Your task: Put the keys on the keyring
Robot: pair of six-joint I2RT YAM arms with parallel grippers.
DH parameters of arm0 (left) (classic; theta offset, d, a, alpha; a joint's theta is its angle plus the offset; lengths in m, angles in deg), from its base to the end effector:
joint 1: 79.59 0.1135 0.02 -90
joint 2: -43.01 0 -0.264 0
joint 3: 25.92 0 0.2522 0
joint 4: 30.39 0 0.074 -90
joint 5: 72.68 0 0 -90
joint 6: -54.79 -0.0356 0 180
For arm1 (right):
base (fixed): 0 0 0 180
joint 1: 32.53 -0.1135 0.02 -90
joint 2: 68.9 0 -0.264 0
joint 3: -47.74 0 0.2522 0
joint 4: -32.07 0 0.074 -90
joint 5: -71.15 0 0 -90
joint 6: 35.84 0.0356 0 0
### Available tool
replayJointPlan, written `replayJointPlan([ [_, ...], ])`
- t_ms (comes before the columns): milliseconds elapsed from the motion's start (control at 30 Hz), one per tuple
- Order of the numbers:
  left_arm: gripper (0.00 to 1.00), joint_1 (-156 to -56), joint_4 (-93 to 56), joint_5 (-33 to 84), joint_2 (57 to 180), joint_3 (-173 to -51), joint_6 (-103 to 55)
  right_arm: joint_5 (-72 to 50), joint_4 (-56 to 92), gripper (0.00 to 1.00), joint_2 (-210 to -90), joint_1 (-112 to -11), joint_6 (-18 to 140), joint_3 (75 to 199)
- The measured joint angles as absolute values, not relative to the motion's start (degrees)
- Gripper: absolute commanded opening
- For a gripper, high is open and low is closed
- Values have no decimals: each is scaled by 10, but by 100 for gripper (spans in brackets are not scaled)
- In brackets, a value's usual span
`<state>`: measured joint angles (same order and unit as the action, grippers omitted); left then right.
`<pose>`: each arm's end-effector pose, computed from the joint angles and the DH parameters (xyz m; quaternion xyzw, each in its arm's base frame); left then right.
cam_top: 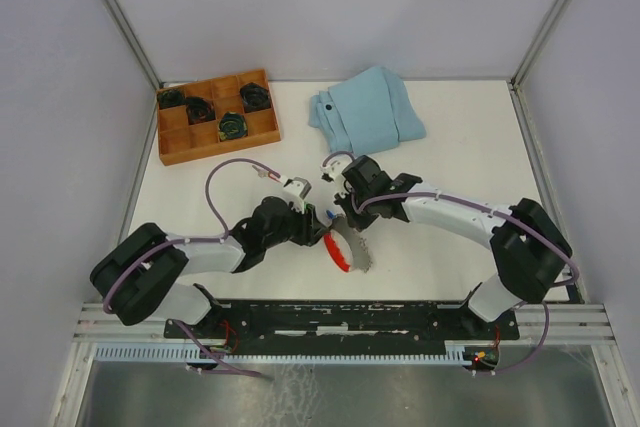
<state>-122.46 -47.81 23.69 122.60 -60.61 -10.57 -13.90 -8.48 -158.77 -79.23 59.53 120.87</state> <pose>0.1791 -0.1716 0.1447 0.1637 0.8382 -0.3274 0.4044 0.2173 0.2350 0.2128 -0.3497 0.8927 0.1607 0.2346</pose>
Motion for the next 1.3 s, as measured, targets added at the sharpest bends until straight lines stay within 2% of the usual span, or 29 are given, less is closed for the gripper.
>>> replayJointPlan([
  [367,38,-1266,-427,229,1218,-643,-106,-161,-47,4,-1613,-790,692,1147],
  [667,28,-1288,-418,251,1285,-694,-106,-122,-20,13,-1617,-754,709,1133],
  [867,26,-1289,-393,265,1319,-699,-106,-81,-19,20,-1617,-731,704,1124],
  [1300,26,-1288,-372,262,1319,-705,-107,-16,-19,19,-1617,-708,697,1113],
])
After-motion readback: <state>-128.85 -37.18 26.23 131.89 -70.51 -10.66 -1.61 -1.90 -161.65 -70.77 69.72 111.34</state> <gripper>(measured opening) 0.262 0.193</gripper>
